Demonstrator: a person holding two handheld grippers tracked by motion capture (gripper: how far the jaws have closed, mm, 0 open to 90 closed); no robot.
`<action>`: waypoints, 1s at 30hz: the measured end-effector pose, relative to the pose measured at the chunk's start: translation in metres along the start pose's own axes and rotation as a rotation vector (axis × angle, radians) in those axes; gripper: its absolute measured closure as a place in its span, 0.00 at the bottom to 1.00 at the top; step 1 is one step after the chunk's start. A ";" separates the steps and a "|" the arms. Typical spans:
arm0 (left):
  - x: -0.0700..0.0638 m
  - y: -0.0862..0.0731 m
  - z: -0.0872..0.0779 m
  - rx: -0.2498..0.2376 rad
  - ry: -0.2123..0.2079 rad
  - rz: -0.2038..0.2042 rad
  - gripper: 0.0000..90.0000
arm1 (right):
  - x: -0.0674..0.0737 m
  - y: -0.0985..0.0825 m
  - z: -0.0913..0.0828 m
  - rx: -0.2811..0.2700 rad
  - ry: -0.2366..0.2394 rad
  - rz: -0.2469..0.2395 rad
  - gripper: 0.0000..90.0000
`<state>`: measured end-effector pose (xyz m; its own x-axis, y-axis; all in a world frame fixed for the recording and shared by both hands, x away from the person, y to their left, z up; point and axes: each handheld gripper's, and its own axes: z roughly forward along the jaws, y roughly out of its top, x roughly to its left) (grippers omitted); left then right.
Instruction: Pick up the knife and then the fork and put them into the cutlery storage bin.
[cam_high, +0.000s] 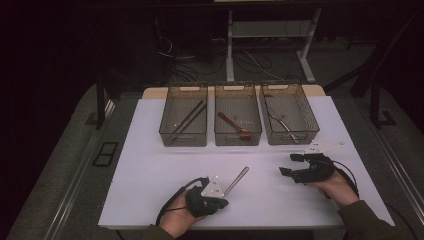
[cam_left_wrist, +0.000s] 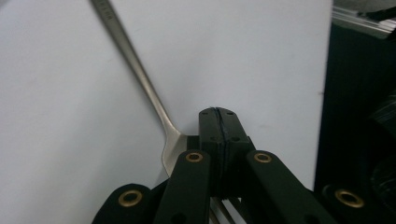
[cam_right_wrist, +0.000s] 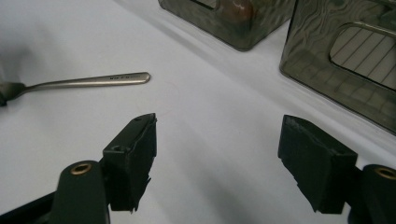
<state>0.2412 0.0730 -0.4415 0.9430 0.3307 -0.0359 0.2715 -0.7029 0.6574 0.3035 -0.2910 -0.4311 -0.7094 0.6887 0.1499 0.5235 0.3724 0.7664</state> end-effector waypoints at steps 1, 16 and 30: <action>0.003 -0.001 -0.002 0.006 0.013 0.000 0.99 | 0.000 0.000 0.000 -0.001 -0.003 0.000 0.30; 0.031 -0.012 -0.019 -0.056 0.101 -0.115 0.99 | -0.001 0.000 -0.001 -0.002 0.000 0.006 0.30; 0.033 0.008 0.009 -0.079 0.070 -0.190 0.82 | -0.001 0.000 0.000 0.004 -0.006 0.002 0.30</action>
<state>0.2766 0.0728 -0.4437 0.8598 0.4977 -0.1142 0.4248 -0.5731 0.7008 0.3039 -0.2914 -0.4317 -0.7053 0.6934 0.1478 0.5270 0.3734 0.7634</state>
